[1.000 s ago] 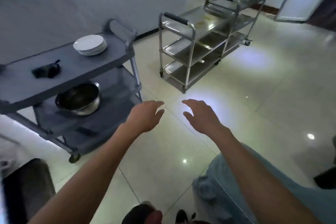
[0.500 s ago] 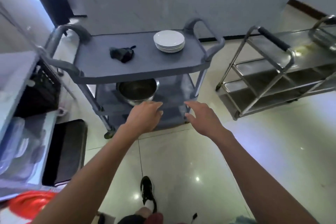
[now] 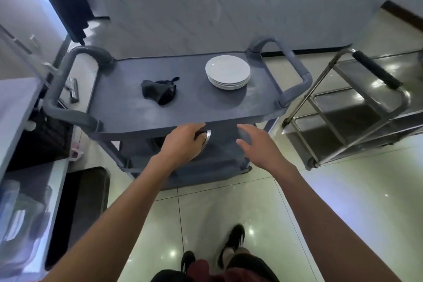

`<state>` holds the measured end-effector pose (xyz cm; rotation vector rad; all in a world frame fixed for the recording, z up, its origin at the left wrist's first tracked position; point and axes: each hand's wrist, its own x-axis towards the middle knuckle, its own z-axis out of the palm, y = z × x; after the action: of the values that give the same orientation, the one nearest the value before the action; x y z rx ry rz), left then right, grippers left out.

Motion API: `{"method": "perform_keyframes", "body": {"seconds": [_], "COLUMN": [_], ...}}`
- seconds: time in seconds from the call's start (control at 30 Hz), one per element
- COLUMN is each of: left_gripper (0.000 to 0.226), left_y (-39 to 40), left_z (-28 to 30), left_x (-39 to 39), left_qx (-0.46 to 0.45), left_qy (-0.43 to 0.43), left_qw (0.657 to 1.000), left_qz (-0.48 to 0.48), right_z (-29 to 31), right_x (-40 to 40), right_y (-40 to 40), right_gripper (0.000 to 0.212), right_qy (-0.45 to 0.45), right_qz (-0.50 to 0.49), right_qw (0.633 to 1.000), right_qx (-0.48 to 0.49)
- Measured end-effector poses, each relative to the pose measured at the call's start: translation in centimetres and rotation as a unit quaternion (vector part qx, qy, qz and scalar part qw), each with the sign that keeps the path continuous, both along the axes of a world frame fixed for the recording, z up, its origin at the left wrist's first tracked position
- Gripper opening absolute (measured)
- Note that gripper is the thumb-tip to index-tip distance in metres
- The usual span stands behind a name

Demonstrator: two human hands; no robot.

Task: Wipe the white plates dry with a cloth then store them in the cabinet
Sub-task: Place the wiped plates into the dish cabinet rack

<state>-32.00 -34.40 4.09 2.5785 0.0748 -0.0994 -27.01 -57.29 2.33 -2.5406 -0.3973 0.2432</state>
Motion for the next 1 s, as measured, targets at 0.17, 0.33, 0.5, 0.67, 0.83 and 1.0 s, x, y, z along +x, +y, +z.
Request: {"method": "perform_keyframes", "body": {"seconds": [0.17, 0.33, 0.5, 0.67, 0.83, 1.0], "left_gripper": [0.039, 0.044, 0.044, 0.051, 0.058, 0.047], "left_y": [-0.1, -0.6, -1.8, -1.8, -0.2, 0.5], "left_z": [-1.9, -2.7, -2.7, -3.7, -6.2, -7.2], "left_x": [7.5, 16.5, 24.6, 30.0, 35.0, 39.0], "left_qx": [-0.039, -0.082, -0.160, -0.240, -0.289, -0.321], "left_qy": [0.019, 0.024, 0.020, 0.025, 0.055, 0.043], "left_qw": [0.999, 0.994, 0.975, 0.947, 0.924, 0.913], "left_qz": [0.027, 0.068, 0.153, 0.211, 0.245, 0.249], "right_z": [-1.9, -3.0, -3.1, -4.1, -5.4, -7.2], "right_x": [7.2, 17.0, 26.0, 32.3, 37.3, 40.2], "right_y": [-0.6, -1.3, -2.0, -1.9, -0.4, 1.9], "right_gripper": [0.051, 0.053, 0.056, 0.058, 0.063, 0.067], "right_qy": [0.023, 0.040, 0.044, 0.063, 0.098, 0.124], "right_qz": [-0.013, -0.012, -0.013, -0.022, -0.063, -0.111], "right_qw": [0.999, 0.998, 0.994, 0.990, 0.982, 0.975], "right_qx": [0.026, 0.057, 0.097, 0.126, 0.151, 0.147]}}
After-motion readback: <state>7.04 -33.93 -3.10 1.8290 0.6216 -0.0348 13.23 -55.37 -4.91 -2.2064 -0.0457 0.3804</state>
